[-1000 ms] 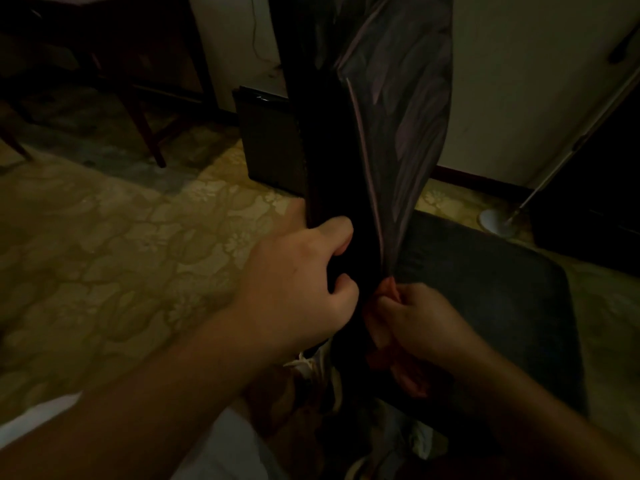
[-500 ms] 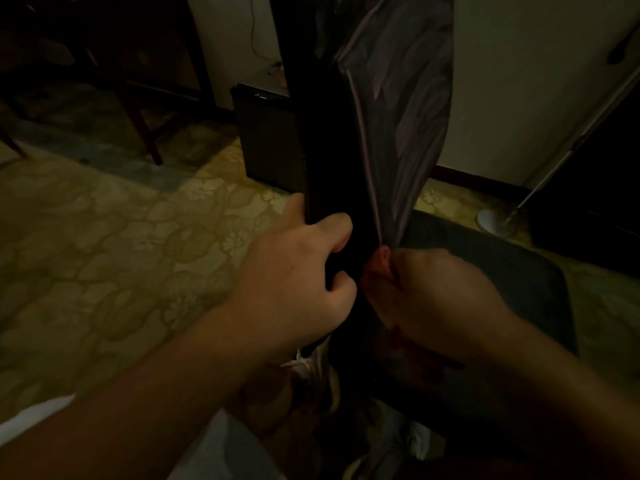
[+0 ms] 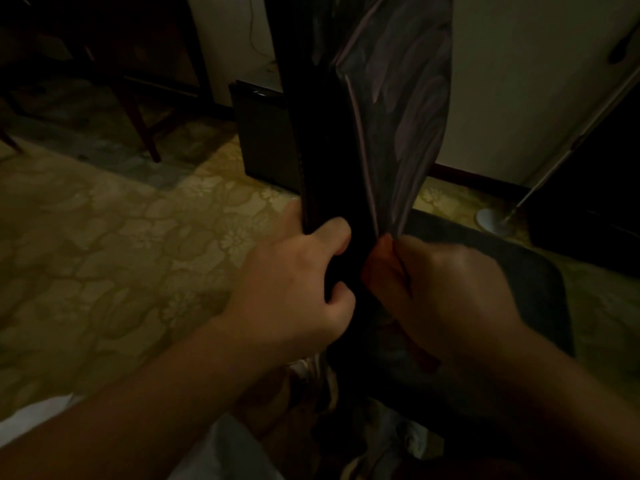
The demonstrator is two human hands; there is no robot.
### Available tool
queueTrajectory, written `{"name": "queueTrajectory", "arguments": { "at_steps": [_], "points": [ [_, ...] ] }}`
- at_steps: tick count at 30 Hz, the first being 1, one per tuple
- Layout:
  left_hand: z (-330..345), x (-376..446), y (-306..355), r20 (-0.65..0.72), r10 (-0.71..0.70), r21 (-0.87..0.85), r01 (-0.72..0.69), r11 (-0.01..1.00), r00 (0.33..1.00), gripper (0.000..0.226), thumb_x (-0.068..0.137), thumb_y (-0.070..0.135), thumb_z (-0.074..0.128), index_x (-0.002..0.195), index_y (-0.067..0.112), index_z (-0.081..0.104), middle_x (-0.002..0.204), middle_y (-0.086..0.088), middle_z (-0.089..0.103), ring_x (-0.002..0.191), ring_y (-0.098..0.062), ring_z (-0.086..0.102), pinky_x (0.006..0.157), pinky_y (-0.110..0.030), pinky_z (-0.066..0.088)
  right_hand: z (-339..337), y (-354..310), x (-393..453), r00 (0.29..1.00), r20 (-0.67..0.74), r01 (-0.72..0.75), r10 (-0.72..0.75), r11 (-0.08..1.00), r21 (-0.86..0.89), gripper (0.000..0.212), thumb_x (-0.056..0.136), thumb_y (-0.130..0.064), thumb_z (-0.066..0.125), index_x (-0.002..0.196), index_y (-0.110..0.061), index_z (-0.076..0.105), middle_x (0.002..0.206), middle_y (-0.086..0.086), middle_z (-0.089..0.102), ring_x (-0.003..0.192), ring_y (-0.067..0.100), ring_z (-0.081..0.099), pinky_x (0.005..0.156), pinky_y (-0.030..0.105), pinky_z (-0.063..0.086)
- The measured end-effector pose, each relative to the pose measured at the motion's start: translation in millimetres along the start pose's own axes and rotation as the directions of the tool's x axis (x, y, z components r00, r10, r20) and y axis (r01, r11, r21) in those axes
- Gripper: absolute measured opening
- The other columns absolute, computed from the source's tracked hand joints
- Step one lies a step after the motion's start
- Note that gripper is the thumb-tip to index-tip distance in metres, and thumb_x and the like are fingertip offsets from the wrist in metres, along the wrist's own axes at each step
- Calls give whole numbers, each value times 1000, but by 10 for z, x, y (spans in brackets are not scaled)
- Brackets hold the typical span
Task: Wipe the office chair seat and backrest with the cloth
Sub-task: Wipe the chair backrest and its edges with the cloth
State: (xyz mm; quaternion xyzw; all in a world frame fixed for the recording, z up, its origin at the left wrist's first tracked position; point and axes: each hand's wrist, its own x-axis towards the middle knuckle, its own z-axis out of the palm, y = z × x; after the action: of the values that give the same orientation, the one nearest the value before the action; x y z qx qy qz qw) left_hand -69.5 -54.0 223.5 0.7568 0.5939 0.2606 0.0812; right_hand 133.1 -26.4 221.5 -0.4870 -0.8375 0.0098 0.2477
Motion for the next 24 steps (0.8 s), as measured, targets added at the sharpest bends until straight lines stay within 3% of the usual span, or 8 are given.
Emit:
{"name": "queueTrajectory", "arguments": {
  "at_steps": [5, 8, 10, 15, 18, 21, 24],
  "points": [
    [-145, 9, 4, 5, 32, -17, -32, 999, 999, 45, 81, 44, 61, 121, 41, 41, 101, 7, 49, 66, -3, 49, 52, -10, 32, -52, 16, 41, 956, 285, -38, 64, 995, -97, 36, 104, -55, 44, 79, -32, 57, 62, -10, 54, 51, 5, 51, 49, 22, 35],
    [-299, 125, 18, -171, 73, -86, -89, 992, 982, 51, 80, 30, 69, 125, 28, 45, 120, 3, 43, 77, 2, 48, 66, -3, 40, -164, -66, 232, 990, 141, 18, -2, 994, -110, 34, 104, -51, 46, 74, -35, 45, 55, -14, 41, 45, 1, 39, 45, 21, 25],
    [-353, 191, 51, -257, 77, -117, -110, 987, 963, 47, 78, 27, 68, 120, 22, 48, 118, 4, 42, 84, 3, 47, 71, -3, 40, -197, -95, 291, 997, 73, 38, -29, 991, -128, 32, 103, -48, 51, 74, -36, 43, 54, -16, 36, 43, -1, 35, 46, 20, 19],
    [-323, 151, 145, -318, 40, -136, -88, 987, 947, 37, 76, 30, 65, 109, 23, 48, 108, 7, 42, 82, 1, 47, 67, -4, 36, -303, -63, 301, 902, 428, 33, 56, 979, -199, 31, 107, -56, 41, 100, -33, 60, 73, -10, 53, 60, 3, 50, 52, 18, 27],
    [-333, 185, 130, -328, 39, -137, -89, 987, 944, 36, 76, 29, 64, 108, 22, 49, 106, 7, 43, 79, -1, 46, 67, -4, 35, -468, -186, 493, 926, 377, 69, 41, 959, -275, 31, 109, -54, 37, 89, -33, 48, 71, -9, 48, 58, 4, 44, 50, 23, 28],
    [-335, 211, 113, -321, 44, -127, -89, 988, 946, 37, 76, 28, 65, 109, 22, 50, 106, 7, 43, 75, -5, 45, 65, -6, 36, -533, -223, 580, 959, 281, 71, 27, 940, -335, 34, 109, -55, 34, 90, -33, 52, 71, -8, 49, 61, 12, 50, 51, 28, 32],
    [-338, 178, 121, -309, 46, -134, -92, 987, 950, 37, 77, 29, 66, 108, 24, 48, 106, 9, 42, 75, -2, 47, 63, -7, 36, -456, -152, 465, 857, 509, 76, 82, 957, -282, 31, 110, -53, 37, 104, -33, 60, 74, -10, 53, 63, 2, 51, 51, 22, 29]
  ]
}}
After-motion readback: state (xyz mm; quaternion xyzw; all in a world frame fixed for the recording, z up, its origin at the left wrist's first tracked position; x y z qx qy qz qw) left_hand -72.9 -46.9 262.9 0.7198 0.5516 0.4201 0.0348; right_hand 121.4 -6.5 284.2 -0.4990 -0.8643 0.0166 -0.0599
